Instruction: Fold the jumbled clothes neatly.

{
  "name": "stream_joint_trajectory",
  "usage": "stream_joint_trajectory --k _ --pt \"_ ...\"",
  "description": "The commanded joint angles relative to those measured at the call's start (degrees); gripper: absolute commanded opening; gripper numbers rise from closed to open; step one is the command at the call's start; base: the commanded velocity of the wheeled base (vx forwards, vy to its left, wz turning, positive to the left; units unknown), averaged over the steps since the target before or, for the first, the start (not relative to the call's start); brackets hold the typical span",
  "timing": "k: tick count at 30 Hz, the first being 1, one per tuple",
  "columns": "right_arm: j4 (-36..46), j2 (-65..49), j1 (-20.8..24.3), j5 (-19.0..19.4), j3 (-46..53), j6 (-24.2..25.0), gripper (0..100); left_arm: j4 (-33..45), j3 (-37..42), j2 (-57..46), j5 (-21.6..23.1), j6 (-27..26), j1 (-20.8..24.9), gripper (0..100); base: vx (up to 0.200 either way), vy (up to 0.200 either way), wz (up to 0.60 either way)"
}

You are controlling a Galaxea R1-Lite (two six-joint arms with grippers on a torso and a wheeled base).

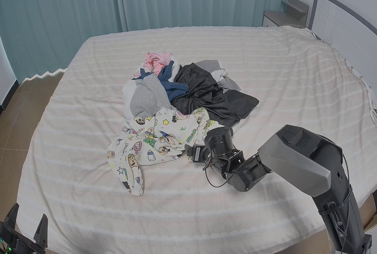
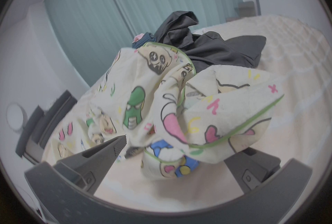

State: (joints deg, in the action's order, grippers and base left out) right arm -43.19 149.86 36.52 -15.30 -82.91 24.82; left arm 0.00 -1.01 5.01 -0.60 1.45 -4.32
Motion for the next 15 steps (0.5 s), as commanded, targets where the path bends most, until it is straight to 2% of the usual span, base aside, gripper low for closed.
stream_joint_trajectory --k 1,8,15 --pt "-3.4 -0.5 0.0 0.1 5.5 -4.9 100 0.0 1.0 0.1 0.0 0.0 -0.1 100 0.0 0.0 0.0" --pt "-3.0 0.3 0.0 0.4 5.9 -6.6 100 0.0 1.0 0.1 0.0 0.0 0.0 100 0.0 0.0 0.0" --pt "-2.8 3.2 0.0 -0.1 -0.8 -8.0 100 0.0 1.0 0.1 0.0 0.0 0.0 100 0.0 0.0 0.0"
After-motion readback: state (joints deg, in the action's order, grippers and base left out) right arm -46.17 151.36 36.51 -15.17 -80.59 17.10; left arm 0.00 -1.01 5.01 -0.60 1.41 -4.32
